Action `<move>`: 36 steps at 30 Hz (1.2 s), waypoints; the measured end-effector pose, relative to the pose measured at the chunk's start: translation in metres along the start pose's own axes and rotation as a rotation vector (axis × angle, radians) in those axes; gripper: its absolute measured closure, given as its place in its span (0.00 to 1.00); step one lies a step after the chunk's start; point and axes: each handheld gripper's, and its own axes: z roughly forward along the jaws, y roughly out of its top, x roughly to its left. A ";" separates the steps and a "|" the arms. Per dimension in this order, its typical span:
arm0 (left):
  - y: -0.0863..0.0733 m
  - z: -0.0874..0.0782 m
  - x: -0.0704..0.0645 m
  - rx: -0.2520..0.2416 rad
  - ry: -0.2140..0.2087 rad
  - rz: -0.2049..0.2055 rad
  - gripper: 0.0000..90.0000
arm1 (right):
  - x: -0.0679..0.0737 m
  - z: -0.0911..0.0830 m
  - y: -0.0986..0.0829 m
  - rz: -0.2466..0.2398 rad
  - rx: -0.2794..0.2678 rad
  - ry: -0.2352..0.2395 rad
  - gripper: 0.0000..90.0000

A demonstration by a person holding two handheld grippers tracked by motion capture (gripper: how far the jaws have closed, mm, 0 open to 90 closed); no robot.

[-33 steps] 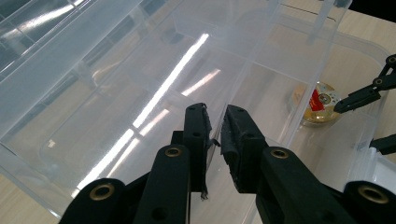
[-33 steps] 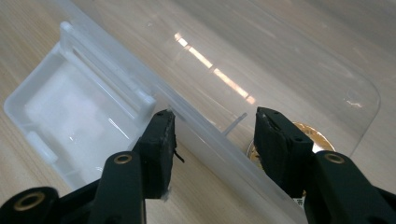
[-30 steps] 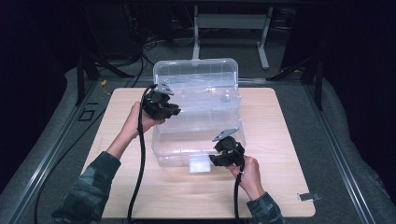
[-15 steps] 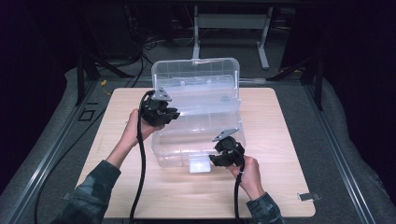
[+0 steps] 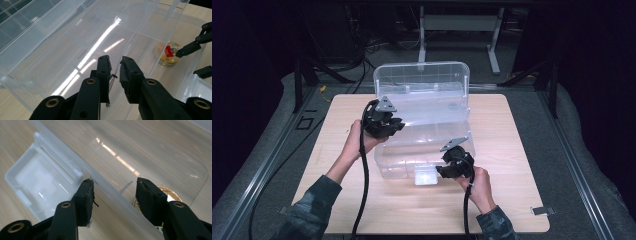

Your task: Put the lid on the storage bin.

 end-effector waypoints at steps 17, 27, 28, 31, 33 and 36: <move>-0.012 -0.004 -0.014 -0.012 0.000 0.009 0.85 | 0.000 0.000 0.000 -0.002 -0.004 -0.002 0.54; -0.020 -0.006 -0.022 -0.028 0.012 0.030 0.84 | 0.000 0.000 0.000 -0.001 -0.001 0.000 0.54; -0.021 -0.006 -0.023 -0.032 0.014 0.032 0.84 | 0.000 0.000 0.000 0.001 -0.002 0.001 0.54; -0.022 -0.006 -0.024 -0.039 0.015 0.029 0.84 | 0.000 0.000 0.000 0.001 -0.001 0.001 0.54; -0.023 -0.006 -0.025 -0.038 0.018 0.030 0.84 | 0.000 0.000 0.000 -0.001 -0.001 0.000 0.54; -0.025 -0.006 -0.027 -0.045 0.021 0.026 0.84 | 0.000 0.000 0.000 0.003 0.004 0.002 0.54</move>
